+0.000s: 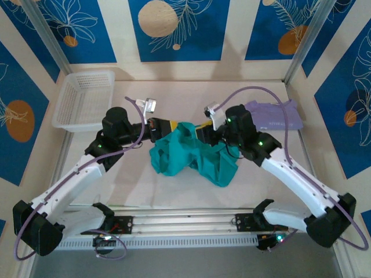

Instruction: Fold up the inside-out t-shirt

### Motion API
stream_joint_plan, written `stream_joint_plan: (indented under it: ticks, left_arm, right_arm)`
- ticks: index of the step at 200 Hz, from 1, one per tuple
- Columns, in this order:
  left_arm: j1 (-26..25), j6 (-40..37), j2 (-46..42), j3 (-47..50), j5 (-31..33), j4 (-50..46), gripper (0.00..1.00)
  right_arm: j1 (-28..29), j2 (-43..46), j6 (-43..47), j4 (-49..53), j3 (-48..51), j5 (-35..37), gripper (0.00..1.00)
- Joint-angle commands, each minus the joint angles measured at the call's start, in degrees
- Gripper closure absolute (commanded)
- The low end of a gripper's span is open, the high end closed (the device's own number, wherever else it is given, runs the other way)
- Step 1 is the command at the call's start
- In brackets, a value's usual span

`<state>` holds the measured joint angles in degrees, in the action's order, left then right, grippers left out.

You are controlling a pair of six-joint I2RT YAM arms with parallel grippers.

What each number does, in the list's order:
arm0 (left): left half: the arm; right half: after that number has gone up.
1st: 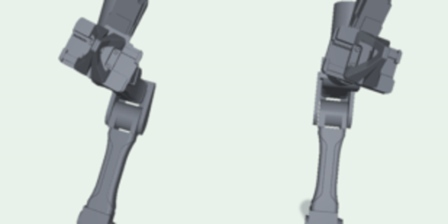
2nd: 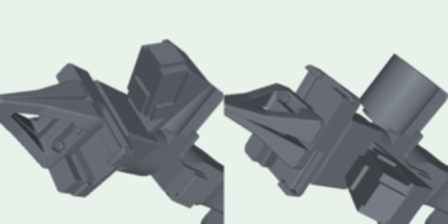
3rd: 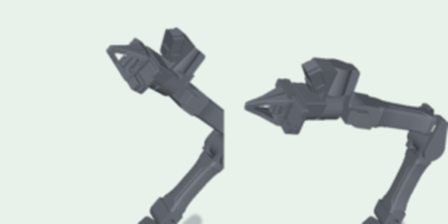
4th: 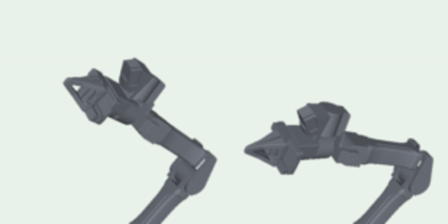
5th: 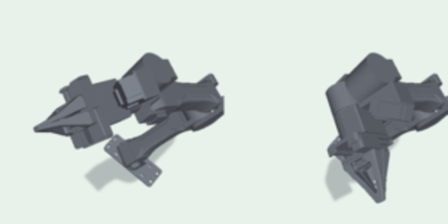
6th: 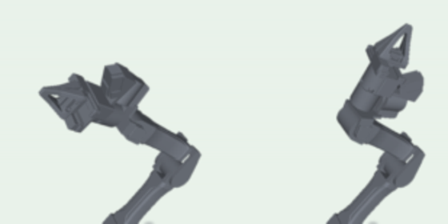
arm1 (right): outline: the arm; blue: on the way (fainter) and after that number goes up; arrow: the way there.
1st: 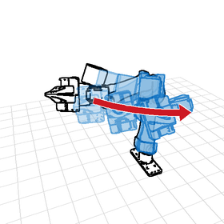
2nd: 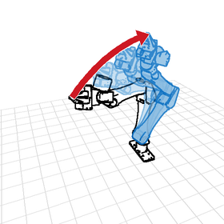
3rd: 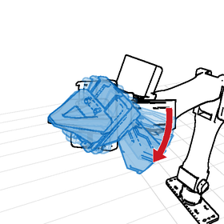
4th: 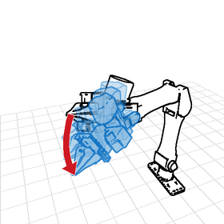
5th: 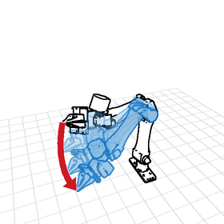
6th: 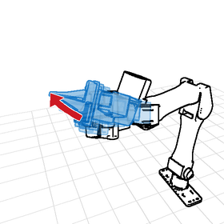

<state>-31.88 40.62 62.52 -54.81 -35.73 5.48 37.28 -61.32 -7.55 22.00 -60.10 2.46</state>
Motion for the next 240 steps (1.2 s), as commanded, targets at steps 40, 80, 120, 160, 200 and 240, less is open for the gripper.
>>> stream_joint_plan:
  ticks: [40, 80, 120, 160, 200, 240]
  left_arm:
    - [0.4, -1.4, -0.2, -1.7, 0.7, -0.9, 1.0]
    - [0.4, -1.3, -0.3, -1.4, 0.5, -0.6, 1.0]
    - [0.4, -1.7, -0.5, -1.4, 1.4, -1.4, 1.0]
    - [1.1, -2.9, -1.4, -1.1, 3.5, -2.7, 1.0]
    - [3.2, -9.3, -1.9, -2.0, 11.2, -10.3, 1.0]
    - [4.3, -15.0, -1.3, -2.2, 19.4, -16.2, 1.0]
  right_arm:
    - [4.4, 1.2, -1.7, -5.2, 3.7, 0.0, 0.6]
    - [6.2, -4.6, -6.7, -7.5, 2.1, 11.7, 0.57]
    - [6.8, -7.9, -7.3, -7.3, 0.4, 18.4, 0.7]
    - [4.9, -4.6, -4.0, -4.1, 0.1, 16.5, 1.0]
    - [-8.0, 0.6, -13.5, -7.2, 0.9, -24.3, 1.0]
    - [-15.0, -1.4, -22.0, -11.4, 1.2, -44.7, 1.0]
